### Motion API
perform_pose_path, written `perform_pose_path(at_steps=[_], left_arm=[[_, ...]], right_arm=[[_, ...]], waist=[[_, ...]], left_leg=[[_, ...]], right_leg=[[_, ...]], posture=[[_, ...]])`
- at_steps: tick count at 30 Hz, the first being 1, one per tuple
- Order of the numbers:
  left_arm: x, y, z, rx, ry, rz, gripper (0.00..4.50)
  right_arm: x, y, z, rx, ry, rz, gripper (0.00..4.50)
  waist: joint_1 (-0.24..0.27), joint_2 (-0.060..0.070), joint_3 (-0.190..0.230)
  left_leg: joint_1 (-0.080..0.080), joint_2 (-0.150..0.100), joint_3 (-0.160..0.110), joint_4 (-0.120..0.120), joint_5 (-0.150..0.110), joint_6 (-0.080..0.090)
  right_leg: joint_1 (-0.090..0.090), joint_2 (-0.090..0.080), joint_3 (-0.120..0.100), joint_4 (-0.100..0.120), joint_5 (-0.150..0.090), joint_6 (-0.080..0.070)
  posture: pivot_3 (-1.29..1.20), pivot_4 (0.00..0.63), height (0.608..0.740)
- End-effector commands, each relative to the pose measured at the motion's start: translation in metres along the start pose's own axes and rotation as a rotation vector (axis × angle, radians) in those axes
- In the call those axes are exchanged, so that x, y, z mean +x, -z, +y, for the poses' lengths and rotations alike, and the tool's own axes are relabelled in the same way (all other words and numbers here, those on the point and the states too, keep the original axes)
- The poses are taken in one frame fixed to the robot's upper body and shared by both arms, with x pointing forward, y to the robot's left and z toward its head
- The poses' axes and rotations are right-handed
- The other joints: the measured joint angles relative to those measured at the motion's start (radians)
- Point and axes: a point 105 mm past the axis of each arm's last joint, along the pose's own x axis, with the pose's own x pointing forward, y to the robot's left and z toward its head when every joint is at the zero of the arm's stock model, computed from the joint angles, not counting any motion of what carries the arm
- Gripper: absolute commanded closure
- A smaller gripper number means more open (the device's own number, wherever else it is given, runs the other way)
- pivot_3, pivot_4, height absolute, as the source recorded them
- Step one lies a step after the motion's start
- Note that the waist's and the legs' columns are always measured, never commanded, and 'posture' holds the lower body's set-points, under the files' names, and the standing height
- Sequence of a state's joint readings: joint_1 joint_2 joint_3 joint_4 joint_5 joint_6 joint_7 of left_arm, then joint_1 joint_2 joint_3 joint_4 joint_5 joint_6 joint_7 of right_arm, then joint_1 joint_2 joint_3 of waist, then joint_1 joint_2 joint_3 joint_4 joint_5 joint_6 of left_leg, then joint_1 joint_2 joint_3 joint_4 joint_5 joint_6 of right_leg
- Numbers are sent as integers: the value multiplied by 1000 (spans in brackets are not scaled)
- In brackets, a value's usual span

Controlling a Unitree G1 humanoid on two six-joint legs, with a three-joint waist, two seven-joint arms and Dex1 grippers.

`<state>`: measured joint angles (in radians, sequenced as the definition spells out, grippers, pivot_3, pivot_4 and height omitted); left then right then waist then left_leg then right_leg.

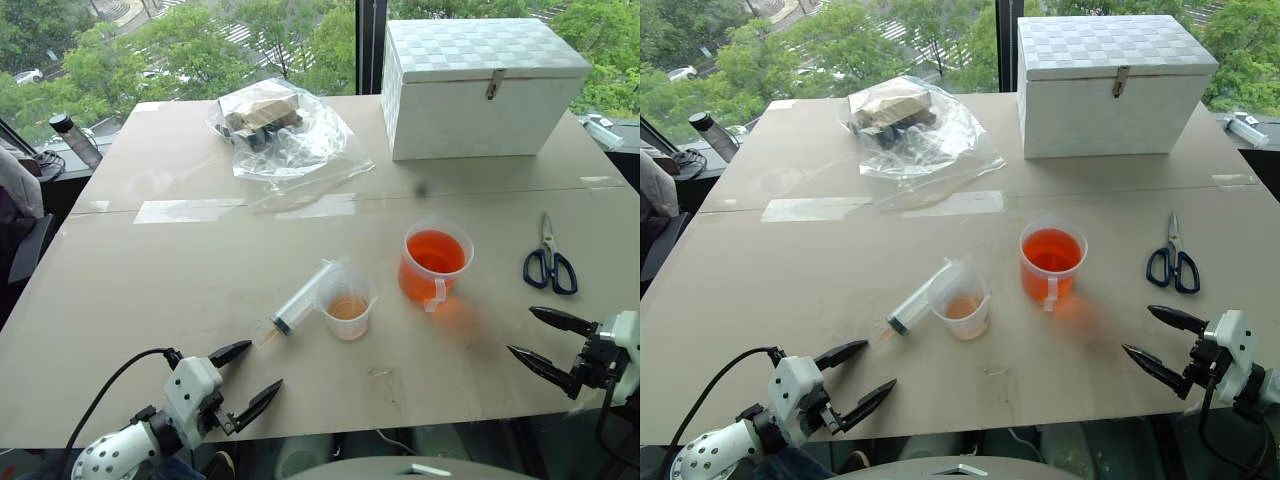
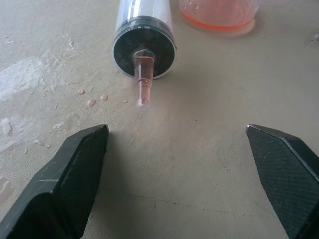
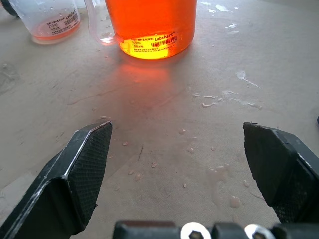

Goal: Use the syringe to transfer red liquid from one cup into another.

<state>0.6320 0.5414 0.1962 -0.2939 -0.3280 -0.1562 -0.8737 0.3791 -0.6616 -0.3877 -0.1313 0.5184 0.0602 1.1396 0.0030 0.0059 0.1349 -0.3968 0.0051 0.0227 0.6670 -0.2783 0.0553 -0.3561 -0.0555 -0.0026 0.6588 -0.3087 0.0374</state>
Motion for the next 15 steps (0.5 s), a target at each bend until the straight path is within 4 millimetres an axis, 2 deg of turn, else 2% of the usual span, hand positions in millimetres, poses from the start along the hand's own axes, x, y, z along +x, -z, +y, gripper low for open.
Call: perform_pose_path(at_steps=[1, 15], left_arm=[[-7, 1, -7, -11, 15, 19, 0], [-5, -13, 0, -1, -5, 14, 0]], right_arm=[[2, -6, 3, -18, -15, -27, 35], [5, -6, 7, -8, -19, -44, 35]], waist=[[0, 0, 0], [-5, -2, 1]], left_leg=[[0, 0, 0, 0, 0, 0], [0, 0, 0, 0, 0, 0]], right_leg=[[0, 0, 0, 0, 0, 0], [0, 0, 0, 0, 0, 0]], posture=[[0, 150, 740], [0, 150, 740]])
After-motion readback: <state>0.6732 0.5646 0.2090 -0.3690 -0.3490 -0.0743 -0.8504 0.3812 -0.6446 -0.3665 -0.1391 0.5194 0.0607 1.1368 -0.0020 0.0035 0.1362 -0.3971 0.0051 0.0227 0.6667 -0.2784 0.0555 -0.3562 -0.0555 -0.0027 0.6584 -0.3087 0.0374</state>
